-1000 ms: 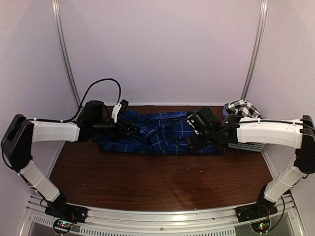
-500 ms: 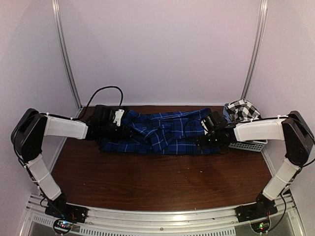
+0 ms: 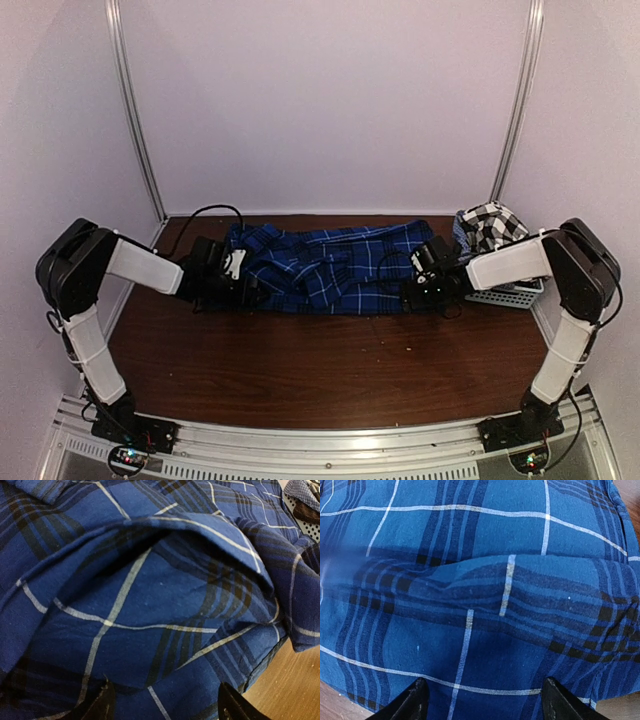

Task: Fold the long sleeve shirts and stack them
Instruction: Move the 1/3-folded shirt to the center of the board.

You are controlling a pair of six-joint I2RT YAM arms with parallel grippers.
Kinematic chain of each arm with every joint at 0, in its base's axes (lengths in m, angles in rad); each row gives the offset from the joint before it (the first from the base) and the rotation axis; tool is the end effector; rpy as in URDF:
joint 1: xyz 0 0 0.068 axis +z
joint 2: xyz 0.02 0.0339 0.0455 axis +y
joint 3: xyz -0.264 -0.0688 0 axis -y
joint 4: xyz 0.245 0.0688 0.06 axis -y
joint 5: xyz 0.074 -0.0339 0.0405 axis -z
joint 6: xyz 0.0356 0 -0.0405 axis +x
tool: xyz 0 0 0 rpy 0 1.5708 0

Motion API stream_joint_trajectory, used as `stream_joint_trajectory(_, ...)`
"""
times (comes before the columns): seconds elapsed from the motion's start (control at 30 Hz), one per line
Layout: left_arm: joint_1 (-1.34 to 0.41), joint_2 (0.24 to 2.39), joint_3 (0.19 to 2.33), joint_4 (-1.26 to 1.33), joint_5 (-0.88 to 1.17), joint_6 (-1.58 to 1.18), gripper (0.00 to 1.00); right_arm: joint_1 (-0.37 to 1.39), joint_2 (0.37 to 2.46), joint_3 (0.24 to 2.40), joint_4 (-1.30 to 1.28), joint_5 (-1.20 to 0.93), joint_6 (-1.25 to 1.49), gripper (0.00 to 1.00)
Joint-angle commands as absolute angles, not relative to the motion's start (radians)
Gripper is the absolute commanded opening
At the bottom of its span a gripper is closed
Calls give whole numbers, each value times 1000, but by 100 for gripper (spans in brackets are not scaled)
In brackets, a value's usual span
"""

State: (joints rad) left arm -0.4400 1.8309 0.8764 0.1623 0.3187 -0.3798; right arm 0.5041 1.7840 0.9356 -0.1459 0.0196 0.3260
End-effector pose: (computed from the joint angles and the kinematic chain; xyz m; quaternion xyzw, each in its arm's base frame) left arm 0.3157 -0.1610 0.1266 0.0877 0.9112 -0.2840 0.2852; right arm 0.3003 0.1649 0.1355 -0.0825 0.9551 0.1060 0.2639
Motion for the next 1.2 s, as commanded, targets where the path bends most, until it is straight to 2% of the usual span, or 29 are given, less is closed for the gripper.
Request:
stream_joint_trajectory(0.0, -434, 1826, 793, 165, 334, -413, 71, 500, 1789, 867, -131, -11, 350, 78)
stream_joint_trajectory(0.27, -483, 1692, 593, 208, 329, -507, 68, 509, 1637, 664, -126, -58, 451, 74)
stream_joint_trajectory(0.43, -556, 1587, 493, 188, 282, -571, 67, 576, 1508, 561, -154, -46, 559, 72)
stream_joint_trajectory(0.77, -656, 1216, 316, 39, 153, -693, 68, 730, 1282, 477, -287, 59, 724, 72)
stream_joint_trajectory(0.97, -657, 1004, 379, 57, 164, -552, 80, 754, 1211, 557, -364, 104, 697, 74)
stream_joint_trajectory(1.17, -661, 1028, 458, 140, 269, -439, 97, 755, 1260, 634, -376, 117, 642, 75)
